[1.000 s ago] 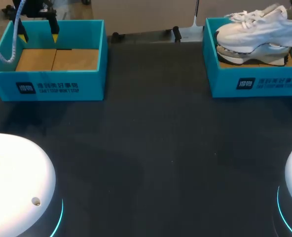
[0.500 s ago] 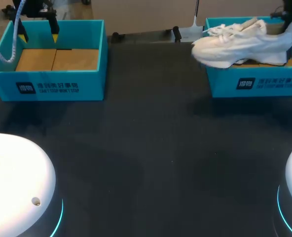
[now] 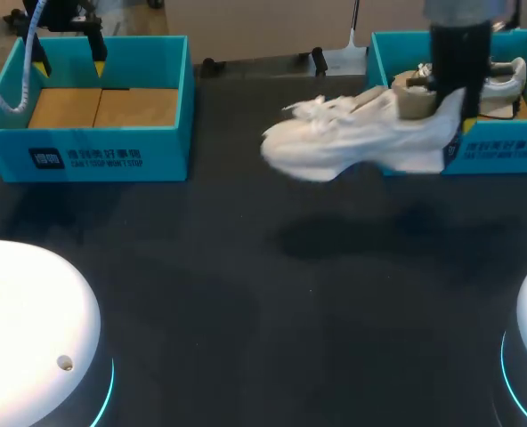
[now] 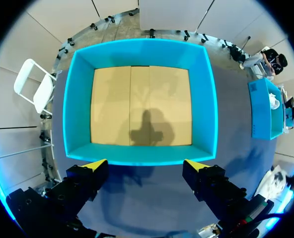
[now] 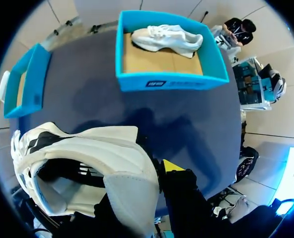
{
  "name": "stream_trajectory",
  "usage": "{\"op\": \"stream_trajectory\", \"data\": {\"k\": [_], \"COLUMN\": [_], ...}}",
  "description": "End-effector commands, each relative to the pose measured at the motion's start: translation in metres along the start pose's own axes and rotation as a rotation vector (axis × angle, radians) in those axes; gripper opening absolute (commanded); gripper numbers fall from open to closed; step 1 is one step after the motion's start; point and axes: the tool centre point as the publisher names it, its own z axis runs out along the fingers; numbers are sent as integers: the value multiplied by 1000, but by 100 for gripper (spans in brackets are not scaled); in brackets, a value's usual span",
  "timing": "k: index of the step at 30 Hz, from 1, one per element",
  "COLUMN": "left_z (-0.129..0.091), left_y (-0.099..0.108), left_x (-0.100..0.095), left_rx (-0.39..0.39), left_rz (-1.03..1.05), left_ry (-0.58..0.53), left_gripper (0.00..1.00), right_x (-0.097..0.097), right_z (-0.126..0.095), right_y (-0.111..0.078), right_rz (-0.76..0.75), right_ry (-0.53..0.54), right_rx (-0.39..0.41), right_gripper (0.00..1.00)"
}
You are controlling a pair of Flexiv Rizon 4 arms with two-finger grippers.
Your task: Take the shoe out of the shoebox, open the shoe tongue, remove and reinsert the insole, then place the shoe into the shoebox
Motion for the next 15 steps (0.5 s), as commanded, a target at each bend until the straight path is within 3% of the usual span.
{"op": "stream_trajectory", "data": {"k": [1, 15], "left_z": [0, 0], "left_y": [0, 0], "left_x": [0, 0], "left_rx": [0, 0], "left_rz": [0, 0], "left_ry": [0, 0], "left_gripper": [100, 100], "right_x": [36, 113], "right_z": [-4, -6], "right_y": [-37, -102], "right_rz": [6, -10], "right_ry": [-46, -58], "right_rx": [-69, -79], "right_gripper": [0, 0]}}
